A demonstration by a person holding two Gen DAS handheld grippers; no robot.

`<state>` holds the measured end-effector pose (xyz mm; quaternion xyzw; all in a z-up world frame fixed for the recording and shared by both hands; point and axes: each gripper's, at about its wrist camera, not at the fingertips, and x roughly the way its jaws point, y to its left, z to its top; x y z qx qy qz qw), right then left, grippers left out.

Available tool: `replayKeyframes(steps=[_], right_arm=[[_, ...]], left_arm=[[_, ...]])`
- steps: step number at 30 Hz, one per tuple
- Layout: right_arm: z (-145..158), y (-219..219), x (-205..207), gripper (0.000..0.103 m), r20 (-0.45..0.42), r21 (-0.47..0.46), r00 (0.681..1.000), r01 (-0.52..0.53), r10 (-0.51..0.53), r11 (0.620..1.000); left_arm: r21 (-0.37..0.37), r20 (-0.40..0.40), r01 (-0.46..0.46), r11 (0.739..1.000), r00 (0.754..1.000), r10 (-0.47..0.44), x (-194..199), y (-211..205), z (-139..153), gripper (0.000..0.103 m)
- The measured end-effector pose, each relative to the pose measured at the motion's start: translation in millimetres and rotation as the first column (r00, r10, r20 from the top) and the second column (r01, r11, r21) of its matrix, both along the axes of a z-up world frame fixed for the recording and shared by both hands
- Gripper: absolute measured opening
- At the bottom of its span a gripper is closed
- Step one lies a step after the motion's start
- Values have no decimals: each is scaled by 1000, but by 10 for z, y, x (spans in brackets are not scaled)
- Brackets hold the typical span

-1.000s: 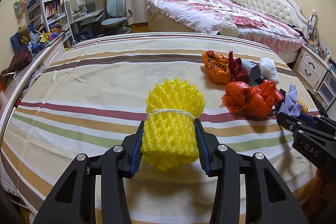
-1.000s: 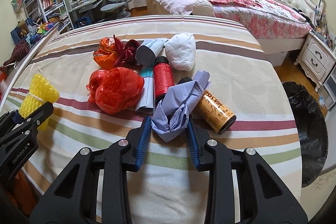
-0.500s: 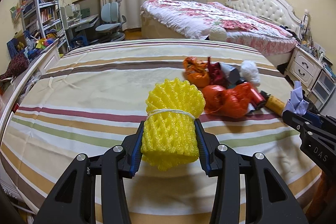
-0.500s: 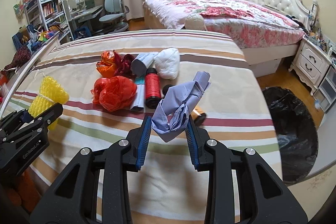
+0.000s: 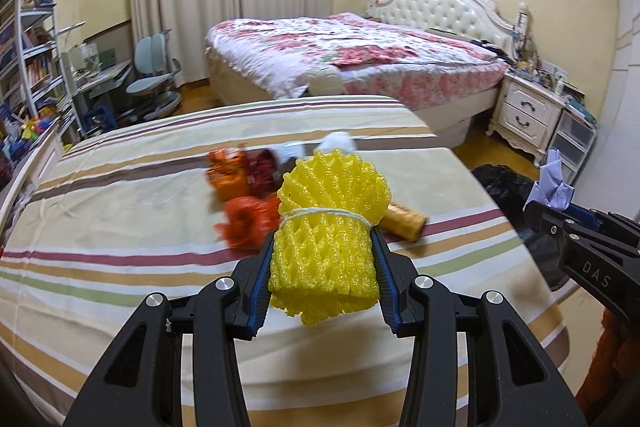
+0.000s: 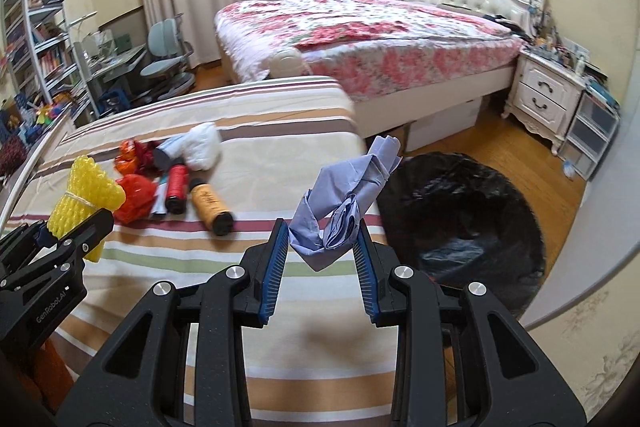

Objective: Collect trash
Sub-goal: 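Carry both items over the bin and open both tools to drop them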

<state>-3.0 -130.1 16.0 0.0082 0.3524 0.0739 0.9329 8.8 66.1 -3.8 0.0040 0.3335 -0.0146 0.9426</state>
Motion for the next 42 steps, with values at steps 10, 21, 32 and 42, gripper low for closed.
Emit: replayKeyframes(steps=[10,21,32,42], right_arm=[[-112,-641,203,32,-6,-2,994,114,-114,994],[-275,-1028,425,32,-42,4,986,164,-164,986],[-375,-1225,516,33,-69,17,980,188,-187,982],[-427,-1305,539,33,-82,24,976,203,-201,979]], left_arm=[[20,3,120,993,993,-120,258,-739,-47,45],[56,-16,193,980,981,-193,633,-1343,-196,45],[78,-41,228,970,973,-226,822,-1660,-294,45],[97,-64,232,968,972,-226,937,-1787,-359,45]])
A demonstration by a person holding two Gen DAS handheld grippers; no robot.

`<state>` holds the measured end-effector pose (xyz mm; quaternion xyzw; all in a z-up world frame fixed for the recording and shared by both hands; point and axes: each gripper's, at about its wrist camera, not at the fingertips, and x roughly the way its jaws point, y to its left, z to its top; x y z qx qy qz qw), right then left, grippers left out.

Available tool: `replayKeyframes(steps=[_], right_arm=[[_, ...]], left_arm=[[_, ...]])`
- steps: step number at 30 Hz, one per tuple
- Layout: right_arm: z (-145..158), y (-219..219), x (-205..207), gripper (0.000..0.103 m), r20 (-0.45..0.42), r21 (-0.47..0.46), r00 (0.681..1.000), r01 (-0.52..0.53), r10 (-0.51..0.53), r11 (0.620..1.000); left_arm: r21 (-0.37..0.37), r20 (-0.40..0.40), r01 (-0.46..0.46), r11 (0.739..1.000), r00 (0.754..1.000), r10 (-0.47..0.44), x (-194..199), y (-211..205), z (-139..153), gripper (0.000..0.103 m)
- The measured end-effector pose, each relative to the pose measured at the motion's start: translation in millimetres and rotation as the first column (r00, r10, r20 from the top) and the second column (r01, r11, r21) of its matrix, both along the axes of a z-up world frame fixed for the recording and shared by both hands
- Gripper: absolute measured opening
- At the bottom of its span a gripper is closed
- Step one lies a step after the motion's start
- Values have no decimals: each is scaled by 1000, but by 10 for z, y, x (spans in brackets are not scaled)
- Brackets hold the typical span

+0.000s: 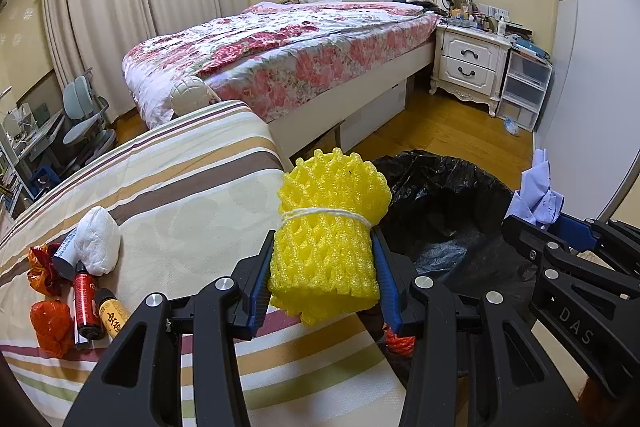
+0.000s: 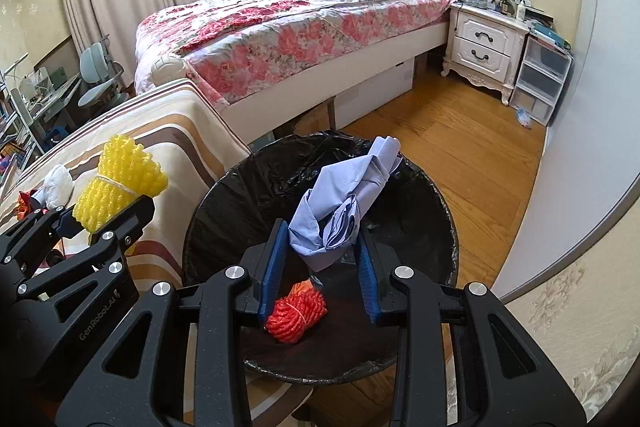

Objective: Collect trash
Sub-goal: 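Carry both items over the bin and open both tools to drop them, then move both tools back over the bed toward the remaining trash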

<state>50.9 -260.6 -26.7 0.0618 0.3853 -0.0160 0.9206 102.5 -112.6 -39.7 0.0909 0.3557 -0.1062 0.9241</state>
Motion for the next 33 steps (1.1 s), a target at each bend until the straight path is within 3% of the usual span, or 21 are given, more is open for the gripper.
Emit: replayKeyframes(steps=[5,9,10,13,24,33], right_arm=[[0,-20,9,33,-2,4,1000,7,-7,1000],[3,-52,8,37,2,0,1000,18,-18,1000],[12,-55,7,45,6,-2,1000,24,-24,1000],[29,-77,3,47,13,-6,999,35,-34,999],[51,-79,-38,48,15,-3,999,40,-40,999],[22,169,-120,48,2,9,1000,-6,6,1000]], left_arm=[[10,5,3,1000,1000,-3,12,-39,3,46],[12,8,-5,1000,1000,5,15,-30,6,61],[9,10,-8,1000,1000,8,15,-21,11,63],[9,19,-19,1000,1000,19,3,-1,18,71],[12,25,-44,999,999,43,-61,94,66,73],[6,32,-97,995,995,97,-216,410,127,73]])
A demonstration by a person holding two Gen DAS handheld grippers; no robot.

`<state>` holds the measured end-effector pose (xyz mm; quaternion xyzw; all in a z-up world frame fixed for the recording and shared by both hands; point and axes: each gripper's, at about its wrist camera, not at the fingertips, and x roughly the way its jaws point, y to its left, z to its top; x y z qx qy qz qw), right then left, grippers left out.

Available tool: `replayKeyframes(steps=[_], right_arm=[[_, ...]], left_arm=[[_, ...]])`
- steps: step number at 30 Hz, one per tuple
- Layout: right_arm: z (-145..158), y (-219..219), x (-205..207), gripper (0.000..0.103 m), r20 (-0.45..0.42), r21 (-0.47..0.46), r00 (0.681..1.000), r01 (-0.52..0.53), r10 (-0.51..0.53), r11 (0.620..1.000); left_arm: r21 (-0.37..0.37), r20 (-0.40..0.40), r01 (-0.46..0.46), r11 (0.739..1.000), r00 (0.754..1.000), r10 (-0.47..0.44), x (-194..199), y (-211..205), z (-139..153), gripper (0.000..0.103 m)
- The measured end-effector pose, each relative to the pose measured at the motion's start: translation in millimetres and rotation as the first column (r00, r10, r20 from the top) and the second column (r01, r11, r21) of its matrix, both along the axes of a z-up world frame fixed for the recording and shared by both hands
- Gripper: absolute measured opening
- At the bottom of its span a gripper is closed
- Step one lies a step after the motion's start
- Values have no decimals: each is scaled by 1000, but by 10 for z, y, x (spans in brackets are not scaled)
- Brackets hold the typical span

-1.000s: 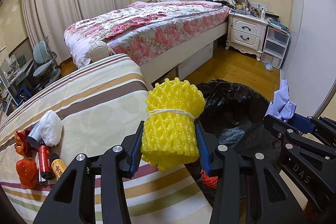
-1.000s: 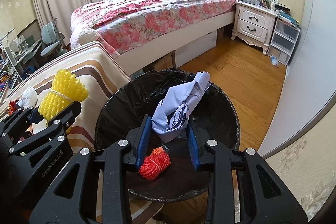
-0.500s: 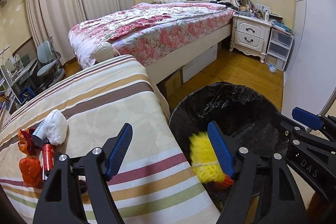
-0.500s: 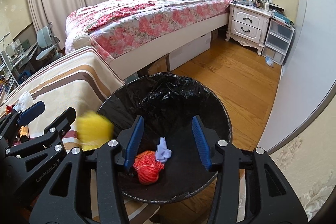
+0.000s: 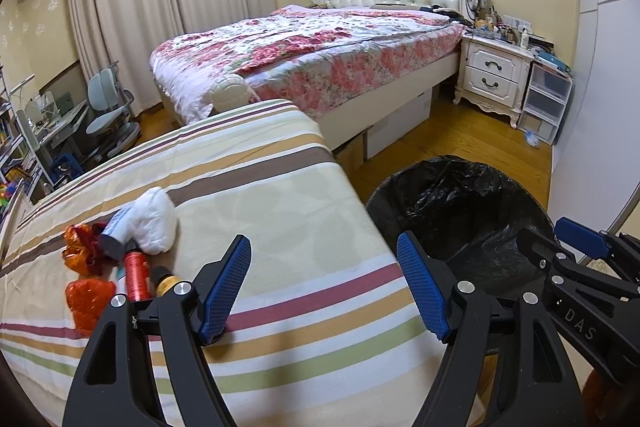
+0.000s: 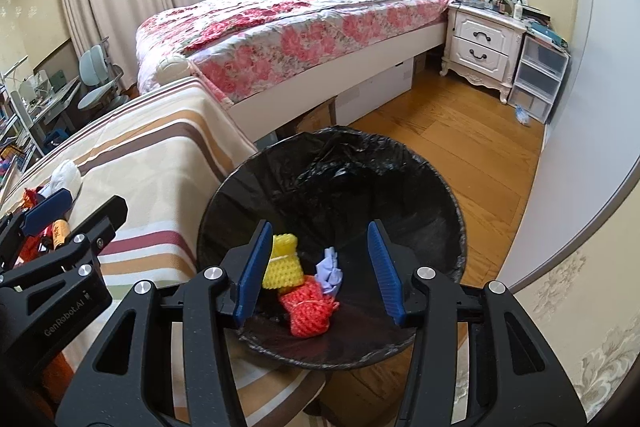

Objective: Collect trash
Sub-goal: 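Move both tools back over the bed toward the remaining trash, then grasp the orange plastic bag with the left tool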

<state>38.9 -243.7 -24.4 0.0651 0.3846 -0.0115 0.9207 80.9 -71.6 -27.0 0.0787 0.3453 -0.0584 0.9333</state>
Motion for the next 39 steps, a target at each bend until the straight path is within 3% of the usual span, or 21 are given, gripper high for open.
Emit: replayKeyframes(steps=[13,23,31,37,39], right_arm=[[13,611,-60,49,-7,13,993,-115,115,993],[58,1113,-66,50,-9,1,977,-214,214,977],[51,1470,-70,50,-22,-16,960,-280,280,960],[28,1659,-75,50,-35,-27,949,-315,314,949],[26,1702,-83,50,-38,-28,945,-325,324,945]], left_arm=[[21,20,-143,990,990,142,-206,734,12,73],[-1,14,-295,955,955,295,-322,1452,11,73],[-14,-37,-282,959,959,282,-235,1669,-85,75],[-60,-64,-267,962,963,263,-249,1819,-105,54],[-69,-70,-261,963,964,256,-261,1857,-106,39]])
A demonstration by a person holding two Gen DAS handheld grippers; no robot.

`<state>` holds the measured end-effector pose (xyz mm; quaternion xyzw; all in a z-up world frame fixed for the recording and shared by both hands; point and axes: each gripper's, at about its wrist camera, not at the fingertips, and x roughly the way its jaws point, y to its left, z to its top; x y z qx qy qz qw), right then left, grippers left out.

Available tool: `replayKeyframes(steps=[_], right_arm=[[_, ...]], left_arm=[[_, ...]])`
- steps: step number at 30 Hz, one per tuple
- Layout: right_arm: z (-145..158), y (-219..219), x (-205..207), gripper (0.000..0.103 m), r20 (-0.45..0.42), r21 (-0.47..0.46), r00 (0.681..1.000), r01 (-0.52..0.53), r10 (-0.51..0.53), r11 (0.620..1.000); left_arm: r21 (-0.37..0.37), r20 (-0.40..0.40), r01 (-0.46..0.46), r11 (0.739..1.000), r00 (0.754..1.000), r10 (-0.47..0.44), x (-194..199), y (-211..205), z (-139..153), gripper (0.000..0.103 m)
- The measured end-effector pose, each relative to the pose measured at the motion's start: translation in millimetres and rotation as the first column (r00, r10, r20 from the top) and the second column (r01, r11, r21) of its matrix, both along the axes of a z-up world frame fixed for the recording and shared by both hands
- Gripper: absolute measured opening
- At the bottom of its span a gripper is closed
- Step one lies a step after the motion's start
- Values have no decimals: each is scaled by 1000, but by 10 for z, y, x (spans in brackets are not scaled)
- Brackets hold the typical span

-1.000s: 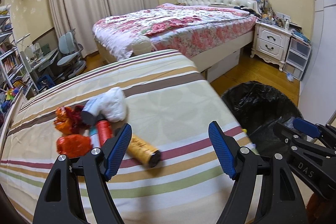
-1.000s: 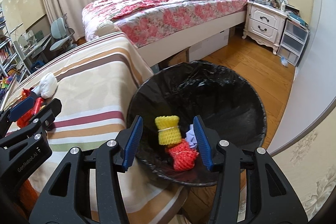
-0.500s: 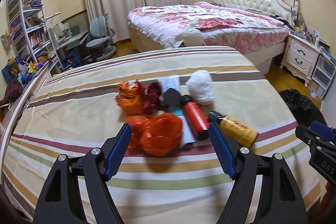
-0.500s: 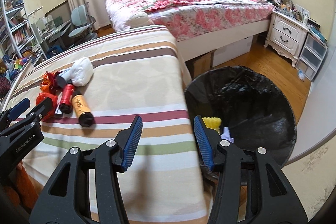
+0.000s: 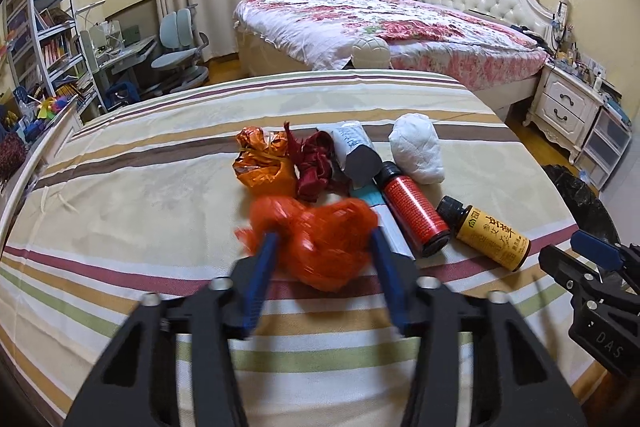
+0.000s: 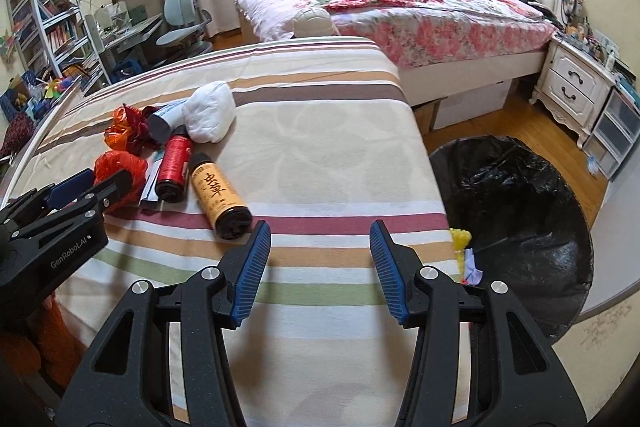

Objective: Collect trash
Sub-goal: 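Grasp the orange plastic bag with the left tool, then grasp the gold bottle with the right tool while the left tool holds the bag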

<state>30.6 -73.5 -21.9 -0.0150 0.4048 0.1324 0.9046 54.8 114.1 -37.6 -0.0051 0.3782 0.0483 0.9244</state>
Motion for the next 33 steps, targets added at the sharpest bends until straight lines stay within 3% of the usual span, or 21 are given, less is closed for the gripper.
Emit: replayKeyframes(steps=[6,33], right_arm=[[-12,127,-13,50,-2,-8,999,-33,33,999],[114,408,47,50,23,-23,996,-85,86,996]], left_arm=[[-48,3,-8,999,1000,8,-76,163,18,38],[-65,15,-105,992,994,106,-256,688,27,37]])
